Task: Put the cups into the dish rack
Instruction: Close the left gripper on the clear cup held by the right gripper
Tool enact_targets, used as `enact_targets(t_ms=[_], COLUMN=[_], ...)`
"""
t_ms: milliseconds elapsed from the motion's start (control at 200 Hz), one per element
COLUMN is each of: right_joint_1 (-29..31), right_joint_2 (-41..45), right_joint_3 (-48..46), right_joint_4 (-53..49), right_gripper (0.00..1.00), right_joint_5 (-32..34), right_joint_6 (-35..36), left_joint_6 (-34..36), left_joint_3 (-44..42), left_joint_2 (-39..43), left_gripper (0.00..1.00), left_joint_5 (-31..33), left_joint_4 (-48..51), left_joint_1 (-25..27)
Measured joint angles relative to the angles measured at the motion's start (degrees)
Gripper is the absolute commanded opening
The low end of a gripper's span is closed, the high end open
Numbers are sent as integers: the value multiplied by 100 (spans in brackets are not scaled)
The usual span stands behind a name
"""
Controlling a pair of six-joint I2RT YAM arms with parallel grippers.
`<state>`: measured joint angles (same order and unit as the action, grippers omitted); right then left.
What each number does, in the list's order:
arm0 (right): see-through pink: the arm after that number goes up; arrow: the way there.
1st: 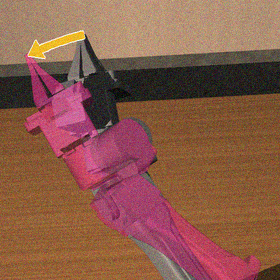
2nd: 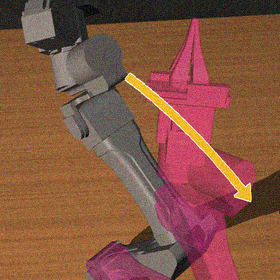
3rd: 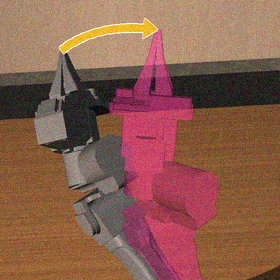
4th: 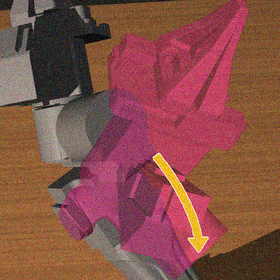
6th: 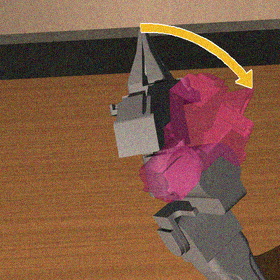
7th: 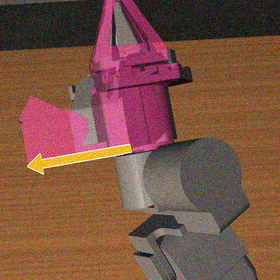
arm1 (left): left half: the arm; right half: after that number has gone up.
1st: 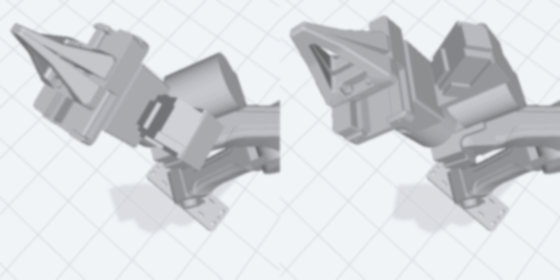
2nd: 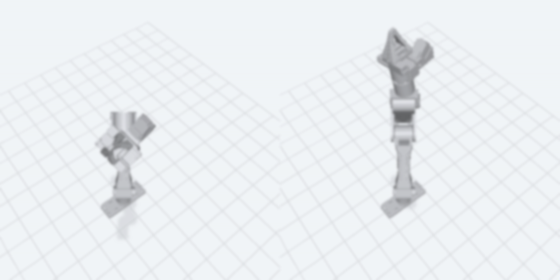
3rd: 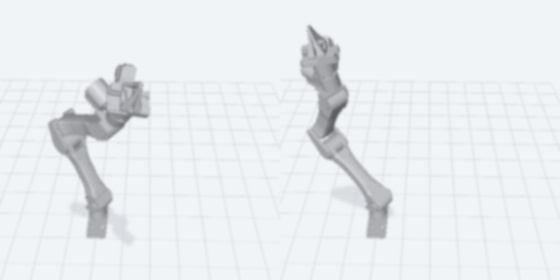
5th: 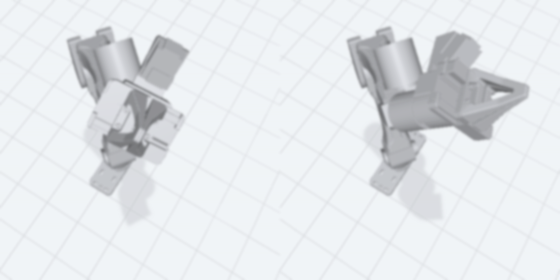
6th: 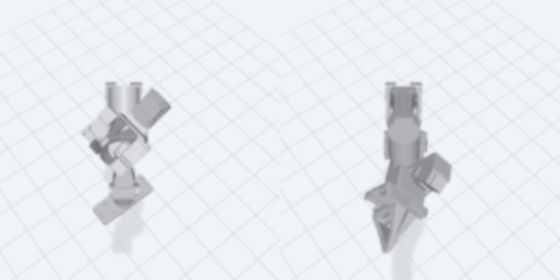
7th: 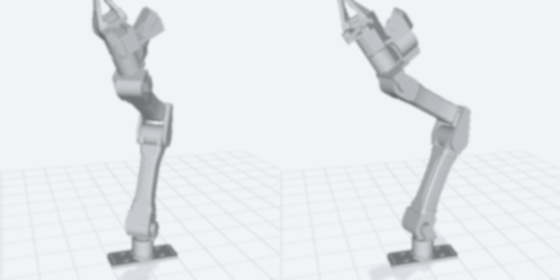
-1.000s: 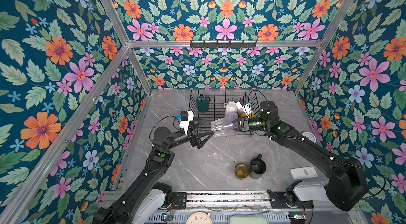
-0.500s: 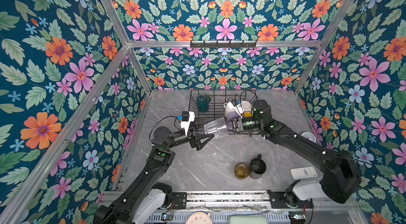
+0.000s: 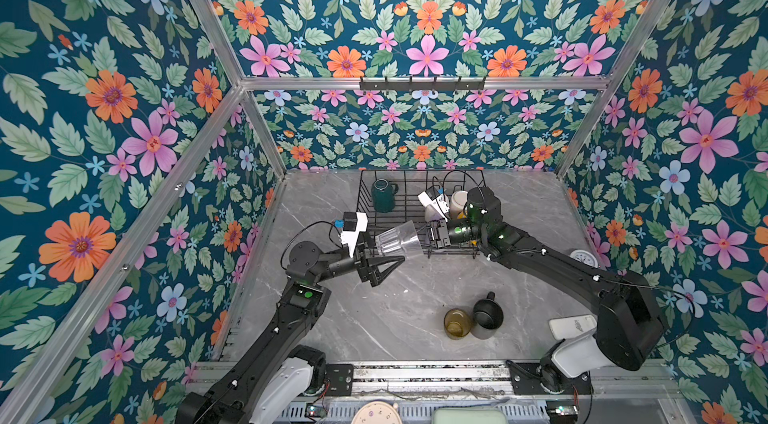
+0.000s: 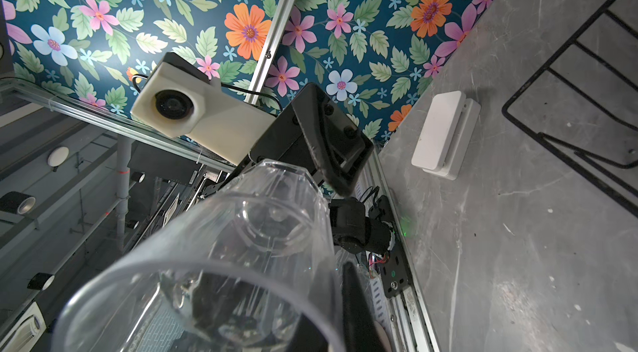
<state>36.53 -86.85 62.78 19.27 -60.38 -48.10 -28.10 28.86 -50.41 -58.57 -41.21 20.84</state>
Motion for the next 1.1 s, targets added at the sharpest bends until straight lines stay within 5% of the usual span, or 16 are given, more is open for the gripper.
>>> enact_targets(t_ms=[615,1030,1100], right_joint_1=[20,11,11], right_joint_2=[-282,-350,-352], right_joint_3=[22,92,101], right_joint_4=[686,800,796], right_gripper=[0,0,1], right_joint_5=[-175,-236,-236], right_joint_6=[-422,-485,-485], left_joint_6=[-407,-610,-616], left_joint_3=[-22,-22,-22], left_joint_2=[-164,-205,-181], left_gripper=[63,0,0], left_joint_5=[-160,-160,-144], left_joint_4=[-470,-693,-680], left_joint_1=[-11,-17,-17])
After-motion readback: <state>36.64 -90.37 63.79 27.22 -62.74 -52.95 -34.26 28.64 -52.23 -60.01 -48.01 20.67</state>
